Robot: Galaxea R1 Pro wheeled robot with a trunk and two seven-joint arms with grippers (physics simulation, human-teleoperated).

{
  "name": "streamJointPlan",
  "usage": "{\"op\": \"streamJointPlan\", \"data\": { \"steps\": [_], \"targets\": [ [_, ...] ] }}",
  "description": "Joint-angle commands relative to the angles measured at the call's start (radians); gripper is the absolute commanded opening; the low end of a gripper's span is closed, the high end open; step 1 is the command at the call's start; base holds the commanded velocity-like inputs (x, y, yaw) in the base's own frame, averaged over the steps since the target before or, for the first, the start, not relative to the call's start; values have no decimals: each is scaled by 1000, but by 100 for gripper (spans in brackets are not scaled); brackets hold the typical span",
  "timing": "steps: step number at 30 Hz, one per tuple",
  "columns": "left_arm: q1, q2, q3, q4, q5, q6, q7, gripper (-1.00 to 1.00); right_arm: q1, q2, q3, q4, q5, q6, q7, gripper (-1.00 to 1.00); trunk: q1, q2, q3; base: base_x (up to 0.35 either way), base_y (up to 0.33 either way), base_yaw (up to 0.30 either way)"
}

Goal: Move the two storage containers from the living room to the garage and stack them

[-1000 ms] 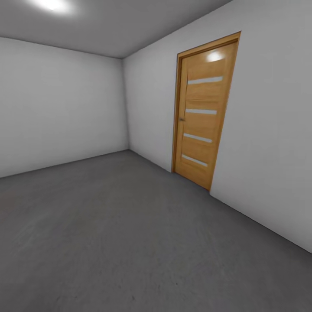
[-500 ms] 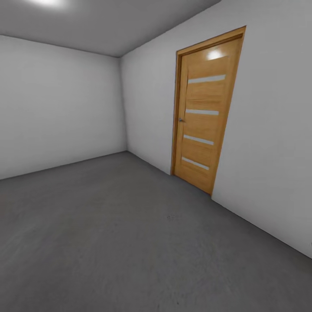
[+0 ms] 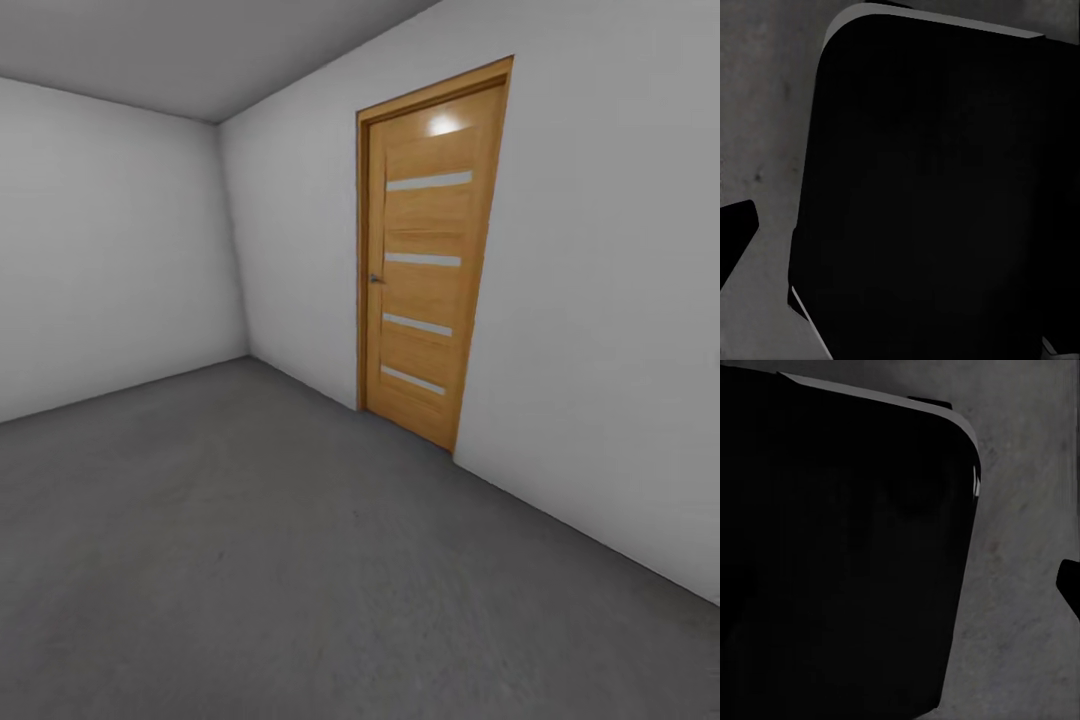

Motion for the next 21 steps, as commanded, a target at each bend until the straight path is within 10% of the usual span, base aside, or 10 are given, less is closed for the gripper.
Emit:
{"op": "streamJointPlan", "data": {
  "steps": [1,14,21],
  "targets": [
    [0,0,0,0,6,-2,1,100,0,0,0,0,8,-3,0,100,1,0,-1,323,0,-281],
    [0,0,0,0,6,-3,1,100,0,-6,2,0,13,1,5,100,1,0,-1,323,0,-115],
    [0,0,0,0,6,-3,1,100,0,-1,1,0,85,0,0,100,1,0,-1,323,3,-2]
  ]
}}
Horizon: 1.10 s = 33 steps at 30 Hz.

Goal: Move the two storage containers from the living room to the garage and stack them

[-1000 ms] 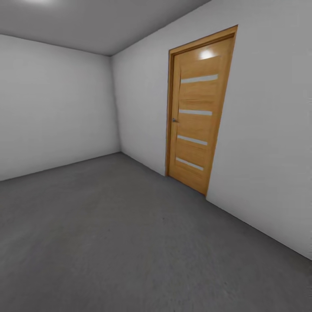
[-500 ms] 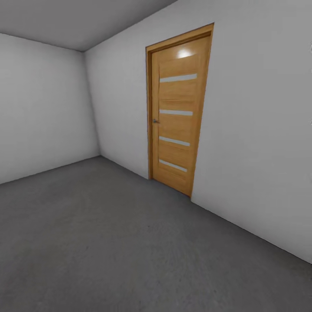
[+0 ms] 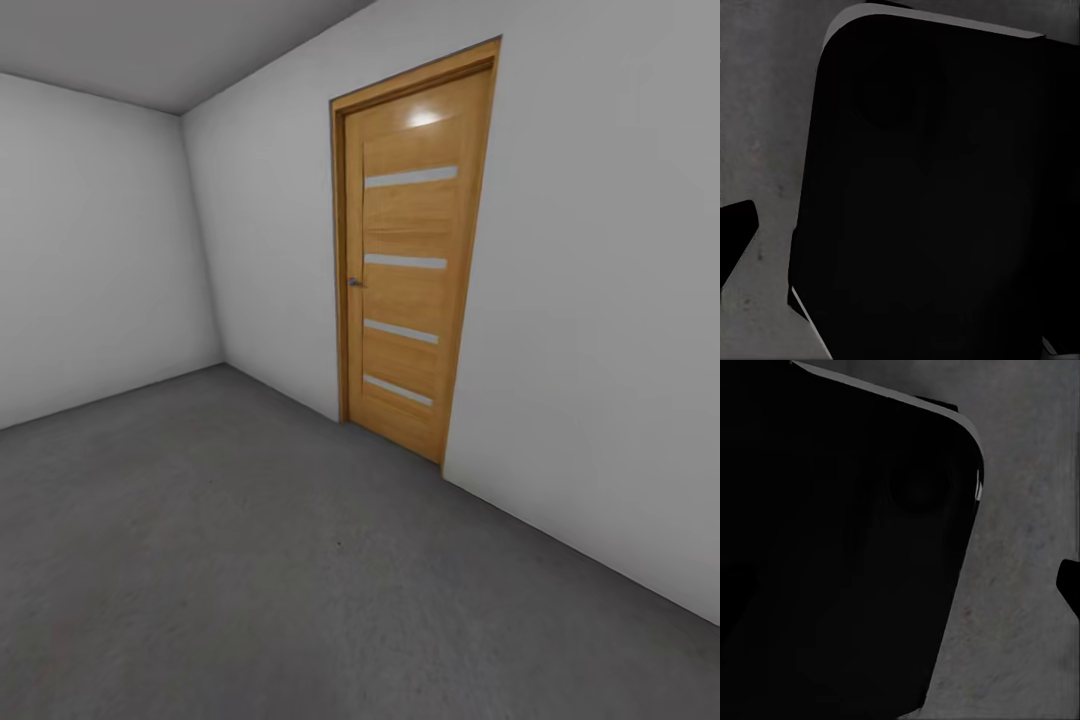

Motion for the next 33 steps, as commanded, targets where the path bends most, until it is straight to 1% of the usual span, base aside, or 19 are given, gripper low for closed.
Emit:
{"op": "streamJointPlan", "data": {
  "steps": [1,4,8,18,33],
  "targets": [
    [0,0,0,0,6,-2,1,100,0,0,0,0,9,-3,0,100,1,0,-1,323,25,0],
    [0,0,0,0,6,-2,1,100,0,1,0,0,20,-5,-1,100,1,0,-1,323,60,0],
    [0,0,0,0,6,-2,1,100,0,1,0,0,23,-6,-1,100,1,0,-1,323,90,0],
    [0,-1,0,0,6,-2,1,100,-1,-1,-15,0,14,-8,-1,100,1,0,-1,323,119,0],
    [0,-2,0,0,6,-3,1,100,0,1,-13,0,16,-6,-1,100,1,0,-1,323,151,0]
  ]
}}
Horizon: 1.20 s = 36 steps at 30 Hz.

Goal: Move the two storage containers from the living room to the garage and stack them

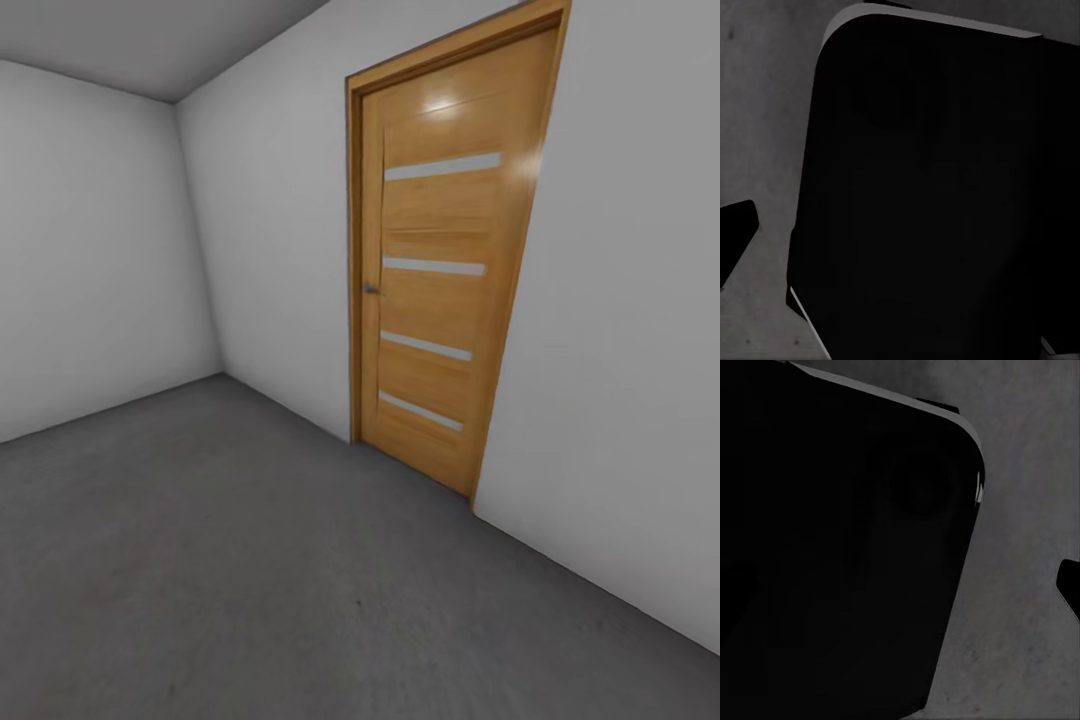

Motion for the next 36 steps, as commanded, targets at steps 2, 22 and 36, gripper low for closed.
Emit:
{"op": "streamJointPlan", "data": {
  "steps": [2,22,36],
  "targets": [
    [0,0,0,0,6,-2,1,100,0,0,-1,0,5,-4,0,100,1,0,-1,323,145,0],
    [0,0,0,0,5,-3,1,100,0,3,-3,0,1,-3,0,100,1,0,-1,323,143,-128],
    [0,0,0,0,6,-3,1,100,0,3,-4,0,1,-3,0,100,1,0,-1,323,142,-276]
  ]
}}
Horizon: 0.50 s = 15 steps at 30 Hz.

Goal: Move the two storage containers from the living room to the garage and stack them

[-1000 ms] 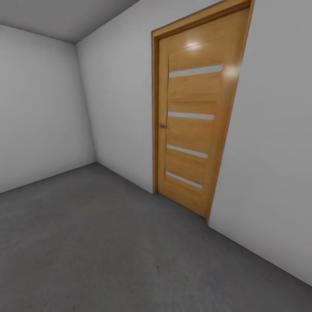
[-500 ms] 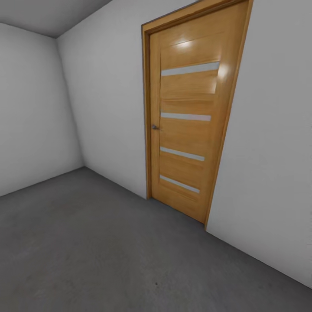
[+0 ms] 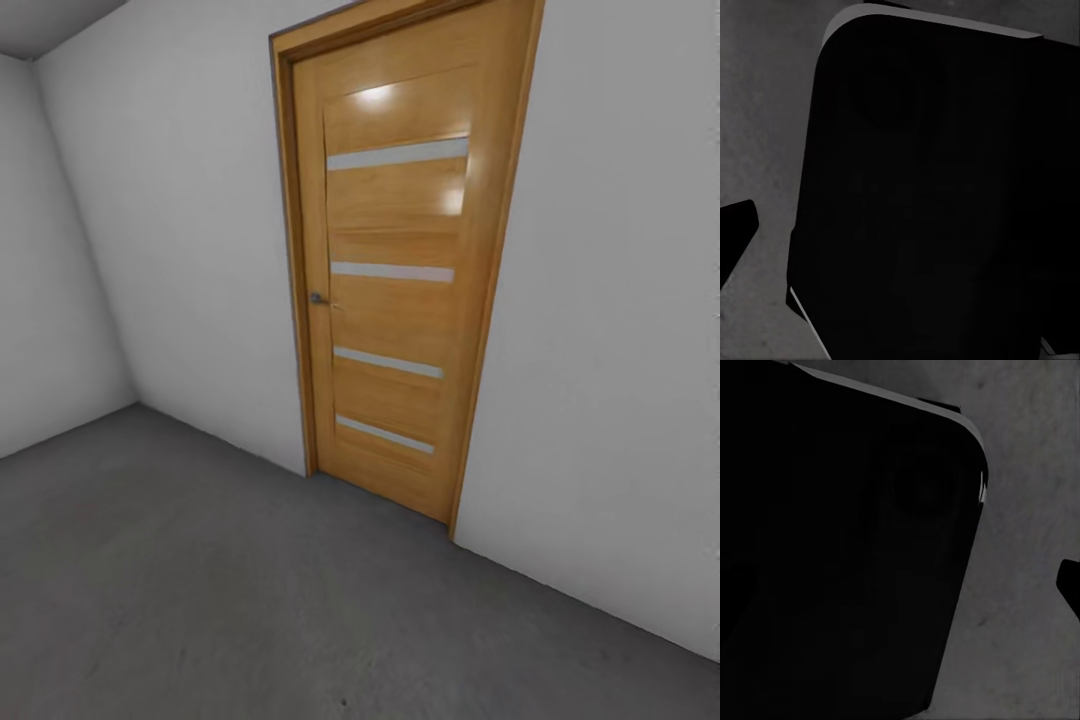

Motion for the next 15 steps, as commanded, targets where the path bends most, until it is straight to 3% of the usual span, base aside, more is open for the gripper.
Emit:
{"op": "streamJointPlan", "data": {
  "steps": [1,15],
  "targets": [
    [0,0,0,0,6,-2,1,100,0,0,-1,0,6,-3,0,100,1,0,-1,323,142,-277],
    [0,0,0,0,5,-2,1,100,0,-1,0,0,7,-3,0,100,1,0,-1,323,142,-256]
  ]
}}
